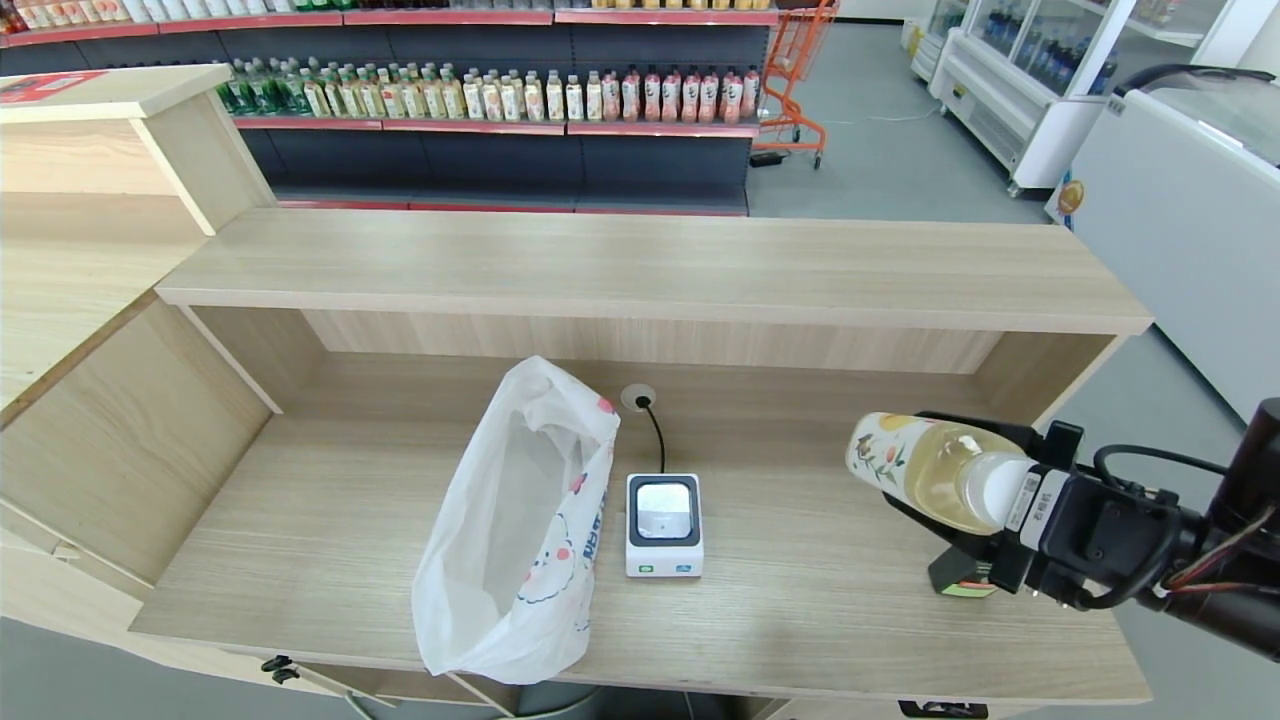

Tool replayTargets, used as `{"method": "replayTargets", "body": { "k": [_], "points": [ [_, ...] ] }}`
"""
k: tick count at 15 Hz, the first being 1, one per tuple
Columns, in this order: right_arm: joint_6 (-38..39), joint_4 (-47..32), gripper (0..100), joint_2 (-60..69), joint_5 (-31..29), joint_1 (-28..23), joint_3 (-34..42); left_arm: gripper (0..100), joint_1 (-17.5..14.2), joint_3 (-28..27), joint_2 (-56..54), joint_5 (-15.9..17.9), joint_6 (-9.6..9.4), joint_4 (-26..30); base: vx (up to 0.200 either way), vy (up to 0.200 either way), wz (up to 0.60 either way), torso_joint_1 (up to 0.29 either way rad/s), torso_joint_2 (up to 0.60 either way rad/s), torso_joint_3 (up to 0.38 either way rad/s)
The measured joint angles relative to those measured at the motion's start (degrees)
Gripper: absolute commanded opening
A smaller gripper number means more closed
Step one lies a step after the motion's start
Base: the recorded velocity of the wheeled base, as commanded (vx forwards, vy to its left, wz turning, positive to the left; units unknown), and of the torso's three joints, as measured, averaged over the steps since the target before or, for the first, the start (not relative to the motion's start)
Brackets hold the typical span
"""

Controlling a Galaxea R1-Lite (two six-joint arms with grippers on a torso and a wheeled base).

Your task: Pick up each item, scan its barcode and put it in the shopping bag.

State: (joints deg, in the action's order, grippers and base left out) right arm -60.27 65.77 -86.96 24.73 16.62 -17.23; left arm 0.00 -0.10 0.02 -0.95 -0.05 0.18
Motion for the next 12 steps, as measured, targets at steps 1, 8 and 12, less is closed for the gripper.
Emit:
{"method": "replayTargets", "body": {
  "k": [1, 8, 12],
  "points": [
    [0.1, 0.0, 0, 0.1, 0.1, -0.2, 0.5, 100, 0.0, 0.0, 0.0, 0.0, 0.0, 0.0, 0.0, 0.0, 0.0, 0.0, 0.0, 0.0],
    [1.7, 0.1, 0, 0.8, 2.4, -0.6, 3.5, 100, 0.0, 0.0, 0.0, 0.0, -0.05, 0.0, 0.0, 0.086, 0.0, -0.002, 0.0, 0.002],
    [2.6, 0.2, 0, 0.4, 6.7, -2.4, 3.9, 100, 0.0, 0.0, 0.0, 0.0, -0.2, 0.0, 0.0, 0.2, 0.0, 0.007, 0.01, 0.002]
  ]
}}
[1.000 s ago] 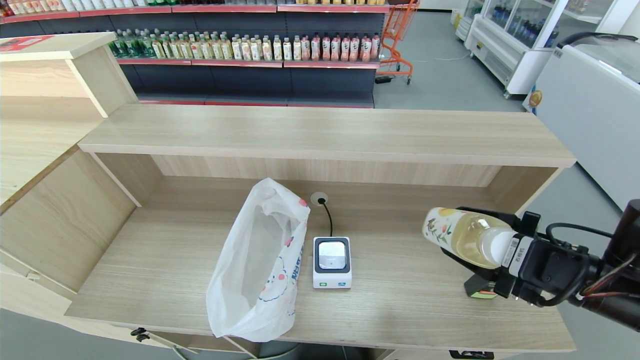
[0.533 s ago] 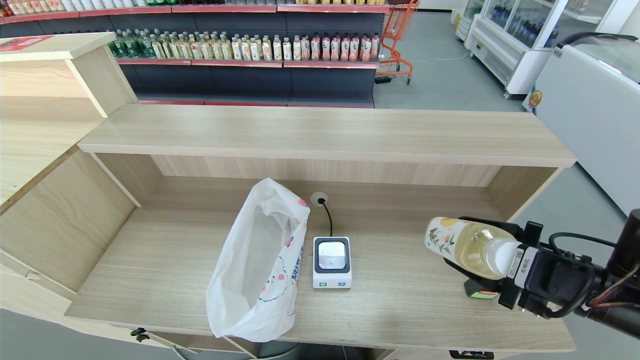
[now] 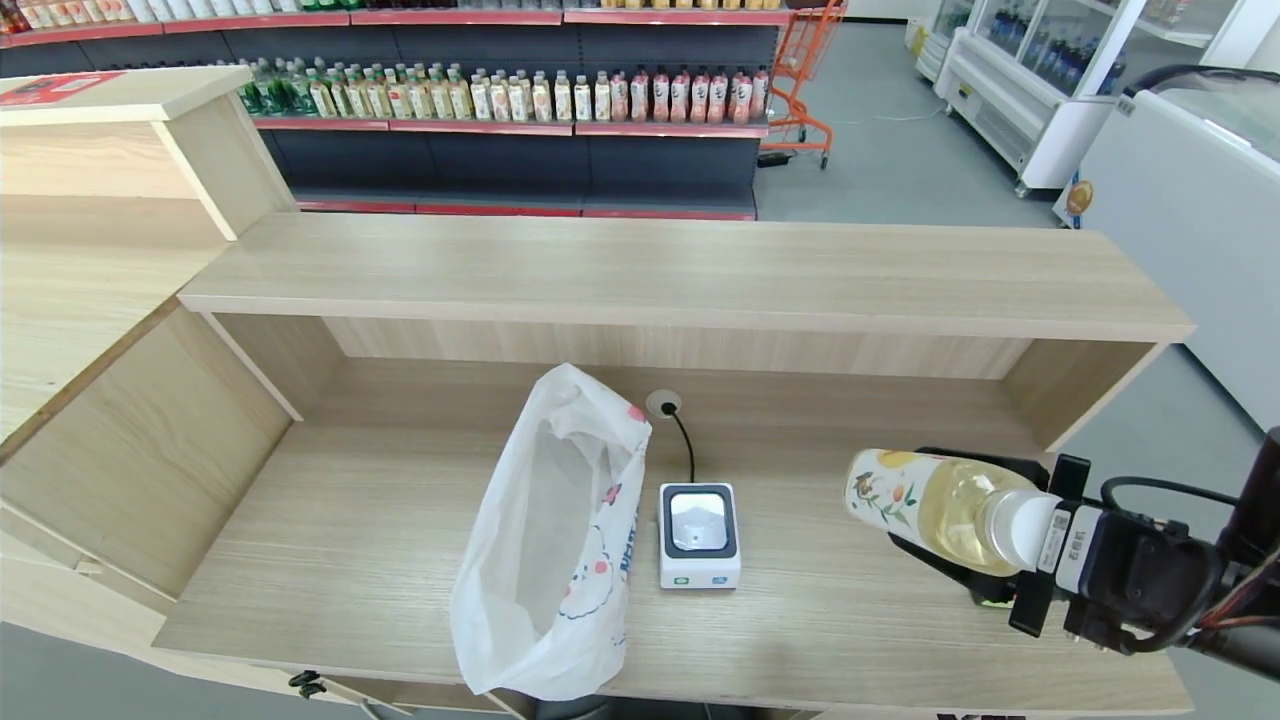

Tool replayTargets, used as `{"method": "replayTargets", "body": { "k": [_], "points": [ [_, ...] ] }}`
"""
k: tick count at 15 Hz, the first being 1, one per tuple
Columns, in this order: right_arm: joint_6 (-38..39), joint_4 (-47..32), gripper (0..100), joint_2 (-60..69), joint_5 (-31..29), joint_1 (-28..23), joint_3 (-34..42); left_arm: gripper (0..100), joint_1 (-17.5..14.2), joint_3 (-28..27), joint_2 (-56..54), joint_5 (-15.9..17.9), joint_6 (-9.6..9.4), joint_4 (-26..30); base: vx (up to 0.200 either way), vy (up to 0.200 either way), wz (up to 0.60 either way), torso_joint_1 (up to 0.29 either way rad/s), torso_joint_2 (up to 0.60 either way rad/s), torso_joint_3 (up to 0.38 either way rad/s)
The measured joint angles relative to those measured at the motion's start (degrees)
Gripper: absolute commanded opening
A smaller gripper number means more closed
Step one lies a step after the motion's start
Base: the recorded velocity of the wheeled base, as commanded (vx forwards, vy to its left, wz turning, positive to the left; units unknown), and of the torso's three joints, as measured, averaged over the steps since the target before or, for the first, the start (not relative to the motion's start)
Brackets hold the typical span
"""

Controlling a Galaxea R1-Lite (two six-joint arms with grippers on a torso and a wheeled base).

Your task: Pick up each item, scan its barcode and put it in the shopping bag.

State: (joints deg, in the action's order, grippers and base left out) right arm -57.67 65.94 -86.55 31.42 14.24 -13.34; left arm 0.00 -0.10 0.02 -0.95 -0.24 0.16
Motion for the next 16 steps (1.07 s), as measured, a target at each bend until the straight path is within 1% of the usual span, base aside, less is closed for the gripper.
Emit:
{"method": "replayTargets", "body": {
  "k": [3, 5, 7, 10, 16],
  "points": [
    [-0.5, 0.1, 0, -2.2, 3.8, -4.5, 1.5, 100, 0.0, 0.0, 0.0, 0.0, 0.0, 0.0, 0.0, 0.2, 0.0, -0.002, 0.01, 0.002],
    [-1.9, 3.0, 0, -5.8, 8.0, -8.7, 1.4, 100, 0.0, 0.0, 0.0, 0.0, -0.02, 0.0, 0.0, 0.2, 0.0, 0.005, 0.0, 0.002],
    [-2.4, 5.6, 0, -10.5, 11.4, -11.4, -0.5, 100, 0.0, 0.0, 0.0, 0.0, -0.02, 0.0, 0.0, 0.0, 0.0, 0.0, 0.0, 0.0],
    [-2.5, 6.4, 0, -17.4, 13.9, -12.6, -5.8, 100, 0.0, 0.0, 0.0, 0.0, 0.06, 0.0, 0.0, 0.0, 0.0, 0.0, 0.0, 0.0],
    [-2.6, 6.4, 0, -28.7, 17.0, -10.6, -15.6, 100, 0.0, 0.0, 0.0, 0.0, 0.13, 0.0, 0.0, 0.0, 0.0, 0.0, 0.0, 0.0]
  ]
}}
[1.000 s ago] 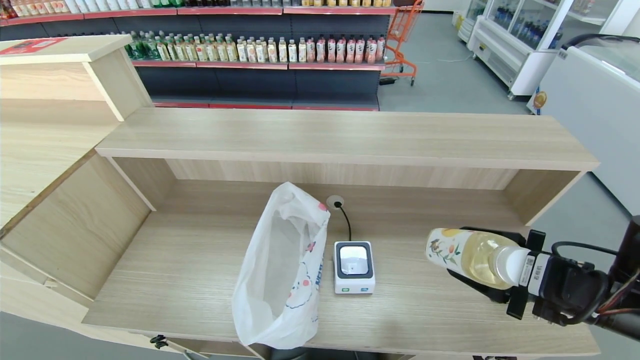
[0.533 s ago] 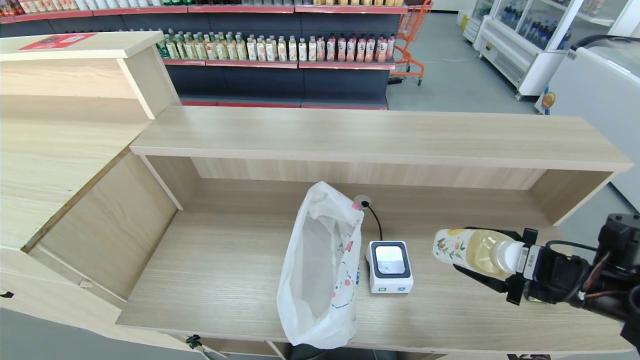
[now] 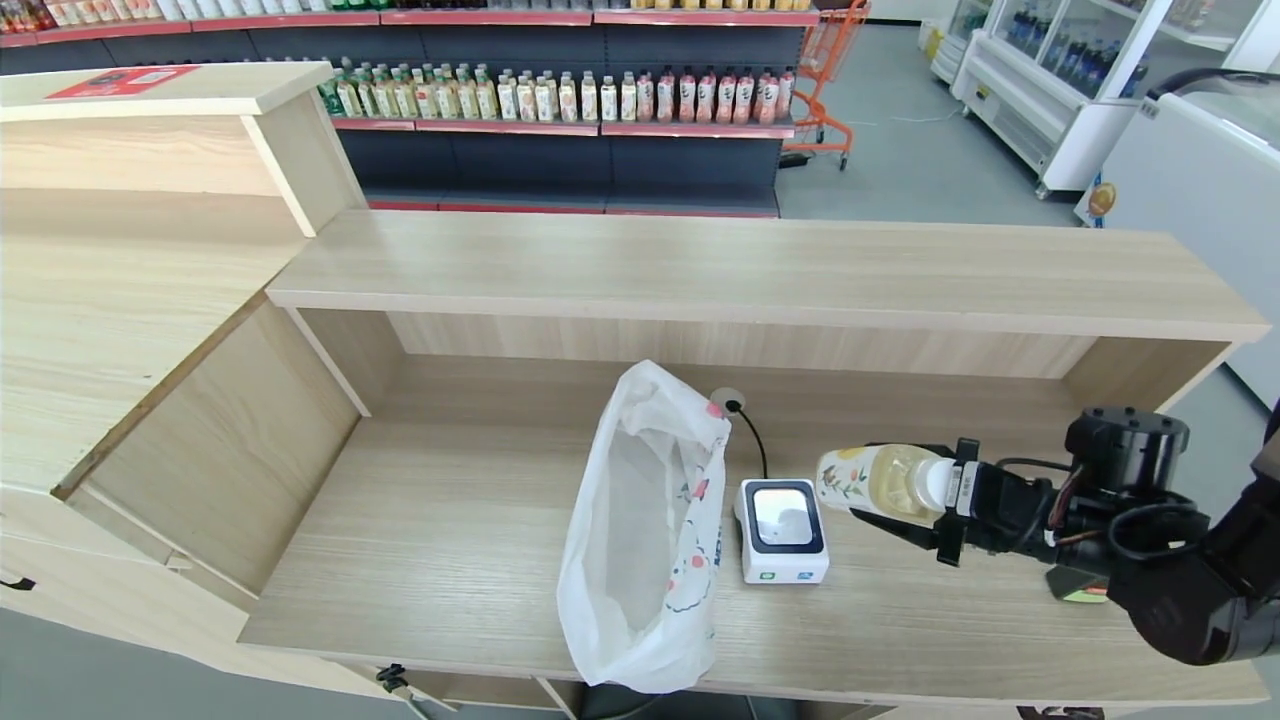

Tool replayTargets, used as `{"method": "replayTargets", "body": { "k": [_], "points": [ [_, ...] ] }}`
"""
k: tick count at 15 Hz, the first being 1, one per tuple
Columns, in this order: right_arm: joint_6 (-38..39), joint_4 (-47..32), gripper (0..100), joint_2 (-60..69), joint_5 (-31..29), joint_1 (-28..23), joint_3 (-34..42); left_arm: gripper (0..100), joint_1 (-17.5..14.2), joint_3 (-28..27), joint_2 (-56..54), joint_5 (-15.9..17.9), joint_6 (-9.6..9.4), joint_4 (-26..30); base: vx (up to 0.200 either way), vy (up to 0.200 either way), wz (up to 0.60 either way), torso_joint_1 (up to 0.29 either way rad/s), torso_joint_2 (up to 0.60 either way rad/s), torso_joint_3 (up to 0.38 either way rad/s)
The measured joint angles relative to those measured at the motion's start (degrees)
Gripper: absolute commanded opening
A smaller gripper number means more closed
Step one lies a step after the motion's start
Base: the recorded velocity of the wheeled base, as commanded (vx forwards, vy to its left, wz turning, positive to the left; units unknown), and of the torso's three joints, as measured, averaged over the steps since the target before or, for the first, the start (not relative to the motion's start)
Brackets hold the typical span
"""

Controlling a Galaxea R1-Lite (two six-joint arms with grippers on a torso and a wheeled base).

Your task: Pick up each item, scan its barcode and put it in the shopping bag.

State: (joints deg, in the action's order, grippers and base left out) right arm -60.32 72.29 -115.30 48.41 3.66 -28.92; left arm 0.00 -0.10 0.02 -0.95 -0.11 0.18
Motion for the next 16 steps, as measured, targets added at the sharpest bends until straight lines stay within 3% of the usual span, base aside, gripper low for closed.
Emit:
{"method": "replayTargets", "body": {
  "k": [10, 16],
  "points": [
    [-0.3, 0.3, 0, -12.0, 1.5, 4.5, -11.8, 100, 0.0, 0.0, 0.0, 0.0, -0.02, 0.0, 0.0, 0.0, 0.0, 0.0, 0.0, 0.0],
    [-1.5, 0.4, 0, -16.0, 1.2, 6.0, -14.1, 100, 0.0, 0.0, 0.0, 0.0, -0.02, 0.0, 0.0, 0.0, 0.0, 0.0, 0.0, 0.0]
  ]
}}
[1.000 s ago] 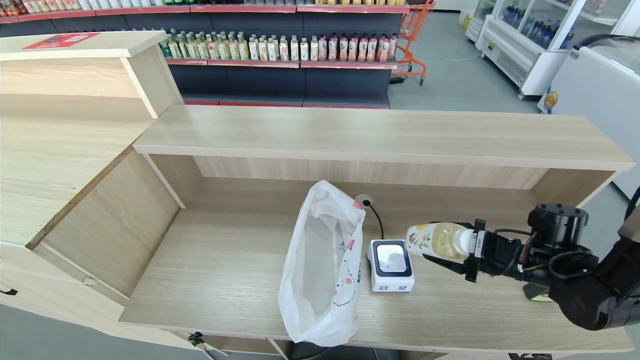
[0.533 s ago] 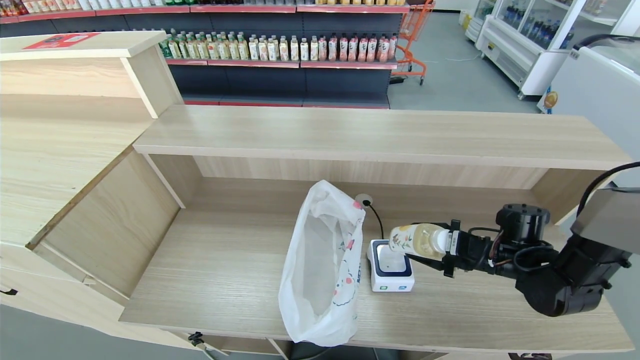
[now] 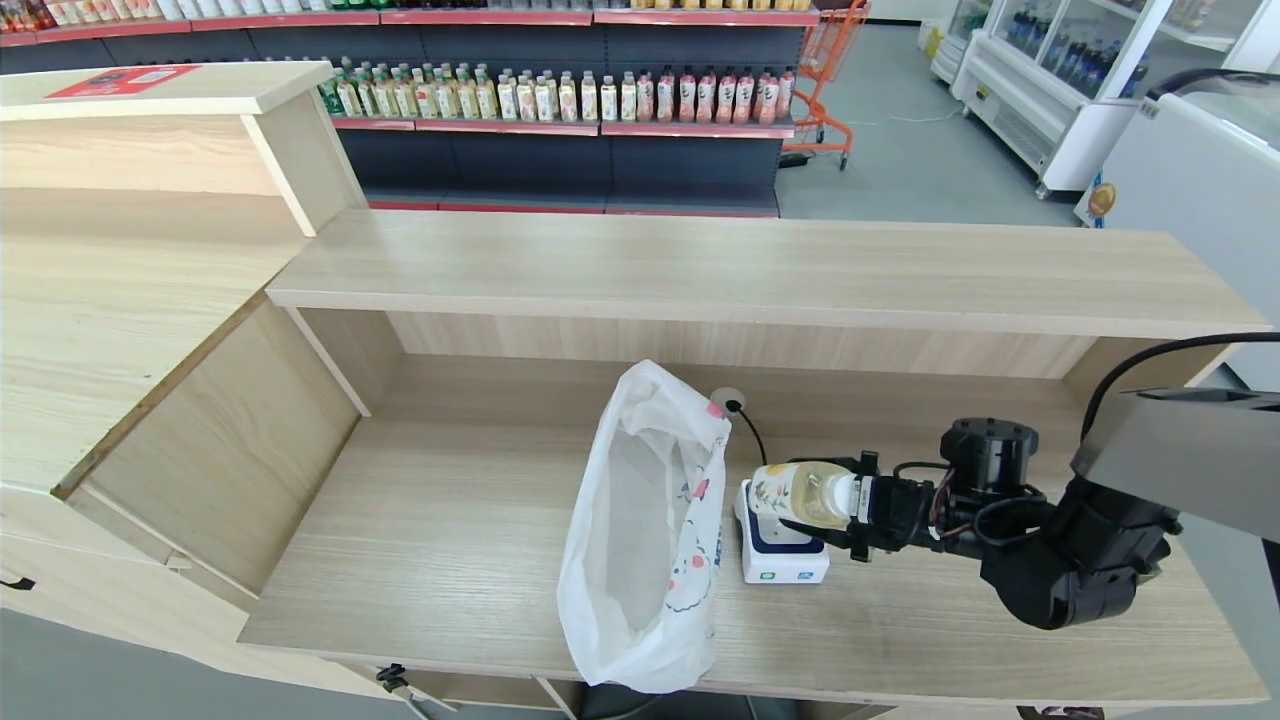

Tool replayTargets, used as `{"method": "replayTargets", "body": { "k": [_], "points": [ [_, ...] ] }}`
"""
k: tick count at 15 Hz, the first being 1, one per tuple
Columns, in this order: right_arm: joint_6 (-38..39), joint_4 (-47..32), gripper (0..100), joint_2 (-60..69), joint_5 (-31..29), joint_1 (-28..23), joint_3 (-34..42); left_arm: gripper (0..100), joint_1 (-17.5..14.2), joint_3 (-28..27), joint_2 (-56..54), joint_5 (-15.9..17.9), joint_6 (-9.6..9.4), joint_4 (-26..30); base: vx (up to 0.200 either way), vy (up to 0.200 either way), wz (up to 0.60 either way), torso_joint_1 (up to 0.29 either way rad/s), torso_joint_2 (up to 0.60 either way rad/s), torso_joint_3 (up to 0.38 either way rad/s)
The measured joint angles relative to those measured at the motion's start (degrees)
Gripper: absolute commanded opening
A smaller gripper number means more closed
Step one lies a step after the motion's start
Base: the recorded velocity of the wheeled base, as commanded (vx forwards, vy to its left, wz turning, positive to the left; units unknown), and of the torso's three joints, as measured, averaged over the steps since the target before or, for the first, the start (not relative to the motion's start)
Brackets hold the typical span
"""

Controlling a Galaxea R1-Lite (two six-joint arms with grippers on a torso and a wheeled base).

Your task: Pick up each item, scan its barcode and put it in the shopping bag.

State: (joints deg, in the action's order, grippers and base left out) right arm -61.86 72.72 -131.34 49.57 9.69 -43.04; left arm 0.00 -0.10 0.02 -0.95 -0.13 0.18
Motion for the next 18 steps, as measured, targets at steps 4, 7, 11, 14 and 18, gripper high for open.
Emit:
{"method": "replayTargets", "body": {
  "k": [4, 7, 11, 14, 18],
  "points": [
    [-0.7, 0.0, 0, -0.9, 0.0, 0.1, -1.0, 100, 0.0, 0.0, 0.0, 0.0, -0.02, 0.0, 0.0, 0.0, 0.0, 0.0, 0.0, 0.0],
    [-1.5, 0.0, 0, -1.1, -0.1, 0.1, -1.6, 100, 0.0, 0.0, 0.0, 0.0, 0.0, 0.0, 0.0, 0.0, 0.0, 0.0, 0.0, 0.0],
    [-2.4, -0.1, 0, -1.5, -0.4, 0.0, -1.8, 100, 0.0, 0.0, 0.0, 0.0, 0.02, 0.0, 0.0, 0.0, 0.0, 0.0, 0.0, 0.0],
    [-3.4, -0.1, 0, -1.8, -0.4, -0.2, -1.7, 100, 0.0, 0.0, 0.0, 0.0, 0.0, 0.0, 0.0, 0.0, 0.0, 0.0, 0.0, 0.0],
    [-2.1, -0.2, 0, -1.3, -1.2, -0.4, -1.4, 100, 0.0, 0.0, 0.0, 0.0, 0.0, 0.0, 0.0, 0.0, 0.0, 0.0, 0.0, 0.0]
  ]
}}
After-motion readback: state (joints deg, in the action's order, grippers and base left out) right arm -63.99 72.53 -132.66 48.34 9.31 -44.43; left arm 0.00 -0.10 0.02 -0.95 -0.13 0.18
